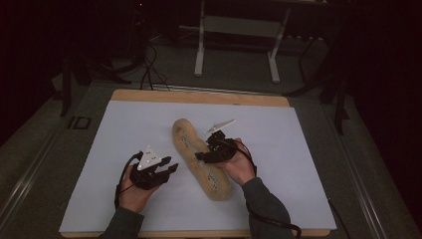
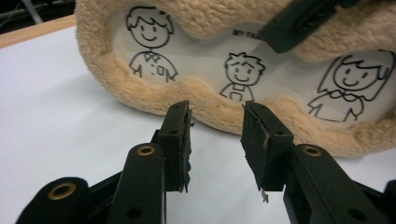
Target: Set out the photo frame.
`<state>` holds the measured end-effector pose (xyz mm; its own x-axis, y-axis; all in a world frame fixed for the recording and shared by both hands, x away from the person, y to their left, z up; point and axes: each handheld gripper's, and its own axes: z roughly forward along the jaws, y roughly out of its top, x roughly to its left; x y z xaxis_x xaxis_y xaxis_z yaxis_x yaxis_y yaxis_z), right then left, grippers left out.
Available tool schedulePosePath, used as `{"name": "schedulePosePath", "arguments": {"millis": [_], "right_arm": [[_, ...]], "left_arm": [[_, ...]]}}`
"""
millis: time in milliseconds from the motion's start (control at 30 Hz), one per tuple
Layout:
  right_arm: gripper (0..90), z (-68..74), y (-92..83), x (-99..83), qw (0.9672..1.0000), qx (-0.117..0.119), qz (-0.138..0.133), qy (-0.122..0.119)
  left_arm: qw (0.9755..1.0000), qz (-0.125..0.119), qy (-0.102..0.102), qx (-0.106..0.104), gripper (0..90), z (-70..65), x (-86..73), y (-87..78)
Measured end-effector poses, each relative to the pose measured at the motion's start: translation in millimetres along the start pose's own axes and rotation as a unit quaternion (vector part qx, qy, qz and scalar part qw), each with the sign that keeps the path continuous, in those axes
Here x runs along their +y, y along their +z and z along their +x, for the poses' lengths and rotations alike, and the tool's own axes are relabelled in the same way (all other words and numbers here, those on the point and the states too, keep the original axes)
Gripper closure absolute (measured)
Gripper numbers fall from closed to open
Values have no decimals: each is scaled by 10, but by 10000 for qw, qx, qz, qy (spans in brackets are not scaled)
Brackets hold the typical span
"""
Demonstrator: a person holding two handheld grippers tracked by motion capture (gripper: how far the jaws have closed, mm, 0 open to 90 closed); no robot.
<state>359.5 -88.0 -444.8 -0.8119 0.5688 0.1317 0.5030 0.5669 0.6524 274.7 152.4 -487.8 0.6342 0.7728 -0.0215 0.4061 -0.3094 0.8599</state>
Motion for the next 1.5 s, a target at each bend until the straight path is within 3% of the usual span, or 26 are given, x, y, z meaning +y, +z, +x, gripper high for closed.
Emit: {"name": "schedulePosePath", "arguments": {"millis": [433, 700, 867, 967, 1100, 1233, 1500], "right_arm": [[615, 148, 24, 41, 9969, 358, 87, -689], [637, 260, 52, 62, 9914, 625, 228, -1131], [650, 320, 67, 70, 9862, 806, 325, -1411], [652, 346, 77, 72, 9841, 850, 359, -1520], [650, 351, 86, 76, 9845, 838, 391, -1492], [645, 350, 101, 79, 9853, 780, 380, -1471], [527, 324, 45, 34, 9885, 612, 347, -1338]], "left_arm": [[9977, -121, -425, 510, 609, 240, -48, -109], [9909, -145, -628, 1182, 576, 400, -108, -176], [9890, -75, -671, 1315, 551, 452, -142, -130], [9883, -39, -599, 1401, 552, 475, -159, -105], [9889, 27, -467, 1410, 636, 497, -178, -76], [9869, 111, -275, 1583, 686, 464, -172, -36], [9863, 143, -278, 1621, 694, 458, -169, -30]]}}
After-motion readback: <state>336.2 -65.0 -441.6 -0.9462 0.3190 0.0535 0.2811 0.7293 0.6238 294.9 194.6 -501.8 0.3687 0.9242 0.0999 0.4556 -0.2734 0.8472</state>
